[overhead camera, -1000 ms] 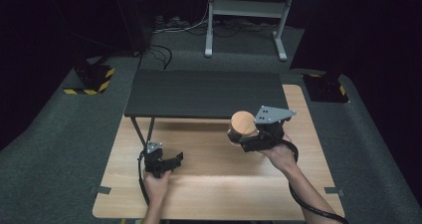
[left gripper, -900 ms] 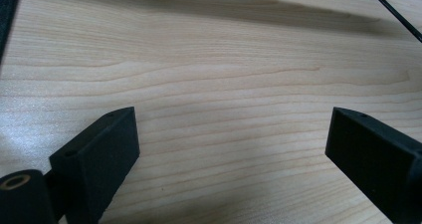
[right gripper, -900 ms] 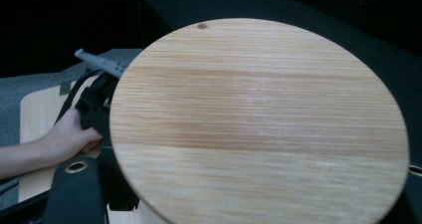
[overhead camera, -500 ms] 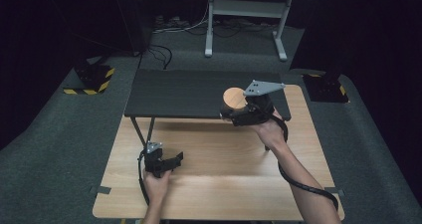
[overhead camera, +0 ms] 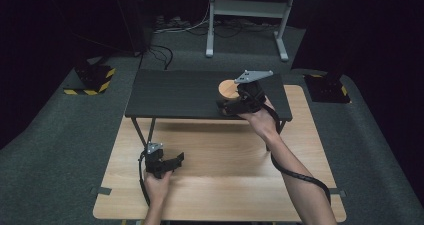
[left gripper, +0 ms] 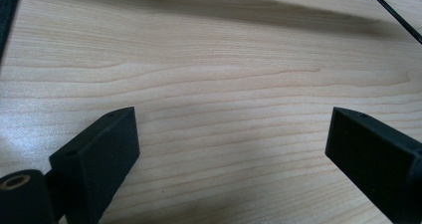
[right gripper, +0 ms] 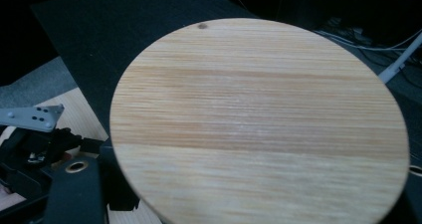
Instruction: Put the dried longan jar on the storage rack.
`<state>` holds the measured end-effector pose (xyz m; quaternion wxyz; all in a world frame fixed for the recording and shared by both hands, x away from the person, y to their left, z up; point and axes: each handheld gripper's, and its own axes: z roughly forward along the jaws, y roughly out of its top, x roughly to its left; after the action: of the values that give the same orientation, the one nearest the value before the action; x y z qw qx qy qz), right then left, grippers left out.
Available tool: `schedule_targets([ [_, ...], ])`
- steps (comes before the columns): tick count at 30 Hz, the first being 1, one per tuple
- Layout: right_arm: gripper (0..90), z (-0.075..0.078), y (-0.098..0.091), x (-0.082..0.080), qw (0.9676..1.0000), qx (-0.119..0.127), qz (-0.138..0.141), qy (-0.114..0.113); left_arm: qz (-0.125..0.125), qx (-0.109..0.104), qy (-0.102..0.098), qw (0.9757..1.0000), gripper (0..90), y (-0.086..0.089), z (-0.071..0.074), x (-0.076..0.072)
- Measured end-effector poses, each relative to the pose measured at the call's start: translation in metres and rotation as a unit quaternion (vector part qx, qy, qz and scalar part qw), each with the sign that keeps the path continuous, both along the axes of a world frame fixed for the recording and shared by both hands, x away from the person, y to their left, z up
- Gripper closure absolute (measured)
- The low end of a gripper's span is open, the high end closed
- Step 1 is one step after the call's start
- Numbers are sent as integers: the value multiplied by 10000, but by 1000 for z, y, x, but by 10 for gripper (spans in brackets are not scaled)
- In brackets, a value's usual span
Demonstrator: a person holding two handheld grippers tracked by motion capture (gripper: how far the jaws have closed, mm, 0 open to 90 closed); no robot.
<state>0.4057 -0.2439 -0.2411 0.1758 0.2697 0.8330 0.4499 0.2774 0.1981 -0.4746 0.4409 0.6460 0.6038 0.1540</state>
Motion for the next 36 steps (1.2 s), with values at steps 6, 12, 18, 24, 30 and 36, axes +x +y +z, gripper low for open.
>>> schedule_targets([
  [6, 250, -1, 3, 1, 10000, -15, -14, -11, -2, 6, -1, 10000, 68, 0, 0, 0],
  [12, 250, -4, 1, 5, 9999, 91, -16, 58, -3, 11, -4, 10000, 68, 0, 0, 0],
  [18, 249, -5, 3, 6, 9999, 112, -37, 46, -1, -4, 0, 10000, 68, 0, 0, 0],
  [24, 210, -7, 2, 3, 9999, 103, -21, -25, -8, 5, -5, 10000, 66, 0, 0, 0],
  [30, 150, -6, -6, -9, 9997, 170, -44, -178, -9, 4, -3, 10000, 64, 0, 0, 0],
  [36, 127, -12, -26, -29, 9987, 330, -168, -359, -11, 21, -2, 10000, 64, 0, 0, 0],
])
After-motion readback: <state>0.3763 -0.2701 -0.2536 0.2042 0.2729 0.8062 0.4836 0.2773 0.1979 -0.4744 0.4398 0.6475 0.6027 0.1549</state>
